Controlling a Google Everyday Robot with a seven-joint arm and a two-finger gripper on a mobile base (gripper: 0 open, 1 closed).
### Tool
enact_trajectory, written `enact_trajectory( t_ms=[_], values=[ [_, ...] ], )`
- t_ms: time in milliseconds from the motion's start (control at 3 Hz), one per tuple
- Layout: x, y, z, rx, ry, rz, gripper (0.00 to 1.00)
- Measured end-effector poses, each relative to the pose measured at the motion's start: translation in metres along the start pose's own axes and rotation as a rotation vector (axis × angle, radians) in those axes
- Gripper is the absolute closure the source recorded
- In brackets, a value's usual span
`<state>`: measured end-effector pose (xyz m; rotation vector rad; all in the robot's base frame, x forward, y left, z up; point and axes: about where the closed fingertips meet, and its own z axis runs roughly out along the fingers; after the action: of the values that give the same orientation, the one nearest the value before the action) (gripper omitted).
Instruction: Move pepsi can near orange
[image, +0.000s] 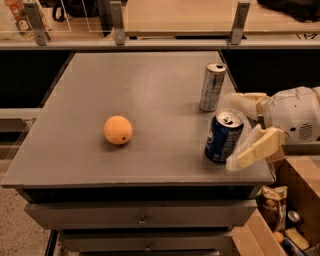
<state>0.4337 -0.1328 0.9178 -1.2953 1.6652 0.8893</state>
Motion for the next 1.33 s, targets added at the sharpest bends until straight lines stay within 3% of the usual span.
enact_trajectory(
  t_ms=[667, 1333],
  values=[
    [0.005, -0.008, 0.020, 0.045, 0.037, -0.081, 0.00],
    [0.011, -0.012, 0.026, 0.024, 0.073, -0.139, 0.41]
  ],
)
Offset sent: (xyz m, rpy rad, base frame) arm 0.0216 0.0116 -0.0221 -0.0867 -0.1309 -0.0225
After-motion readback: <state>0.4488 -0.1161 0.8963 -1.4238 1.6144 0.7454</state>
